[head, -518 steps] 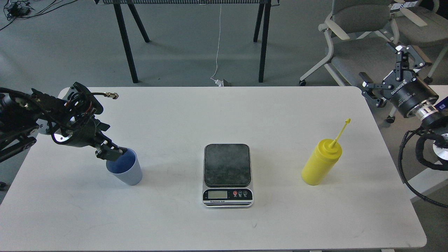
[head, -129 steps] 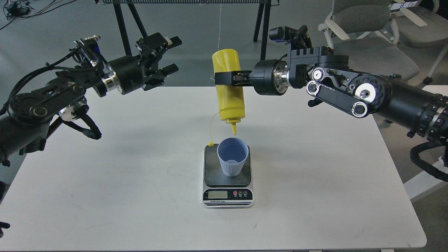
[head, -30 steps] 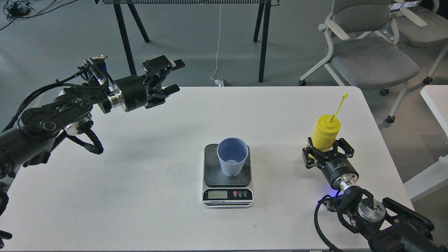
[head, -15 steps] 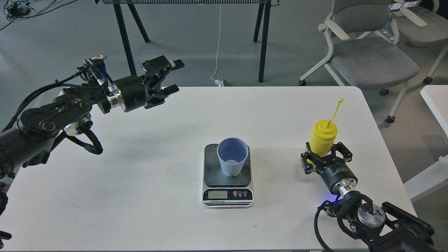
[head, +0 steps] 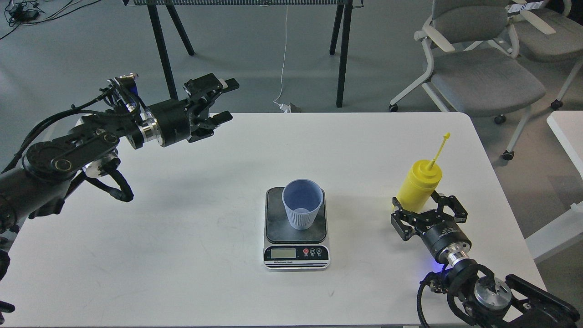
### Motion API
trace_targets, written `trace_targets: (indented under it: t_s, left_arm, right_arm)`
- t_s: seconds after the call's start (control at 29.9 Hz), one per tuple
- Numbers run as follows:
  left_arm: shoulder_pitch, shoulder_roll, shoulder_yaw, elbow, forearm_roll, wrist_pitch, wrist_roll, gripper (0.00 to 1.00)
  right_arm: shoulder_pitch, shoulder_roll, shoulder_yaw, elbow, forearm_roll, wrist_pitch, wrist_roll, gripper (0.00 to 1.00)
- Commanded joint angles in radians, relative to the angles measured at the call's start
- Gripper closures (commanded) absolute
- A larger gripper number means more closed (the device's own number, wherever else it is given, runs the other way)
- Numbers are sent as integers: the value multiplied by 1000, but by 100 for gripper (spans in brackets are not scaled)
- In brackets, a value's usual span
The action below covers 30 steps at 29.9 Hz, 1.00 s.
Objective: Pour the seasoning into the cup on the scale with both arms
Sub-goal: 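Open the right gripper and pull it back from the bottle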
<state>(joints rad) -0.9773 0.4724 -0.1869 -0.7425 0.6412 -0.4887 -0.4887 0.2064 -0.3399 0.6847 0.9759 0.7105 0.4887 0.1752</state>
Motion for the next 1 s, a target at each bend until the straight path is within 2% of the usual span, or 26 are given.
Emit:
trace_targets:
  t_s: [0.0,0.33,0.6,0.8,0.97]
  left_arm:
    - [0,0,0,0,0,0,0,0]
    - [0,5,0,0,0,0,0,0]
    - [2,3,0,0,0,0,0,0]
    - [2,3,-2,0,-2,0,0,0]
    - [2,3,-8,0,-3,0,0,0]
  right_arm:
    - [-28,-34,9,41,0,0,1,6]
    - [-119,-111,29,135,-19,0,4,3]
    - [-235,-174,50,265,-83,0,6,3]
    - [-395,-393,154,434,-103,0,10,2]
    - [-513,-628,355,437,-103,0,16,1]
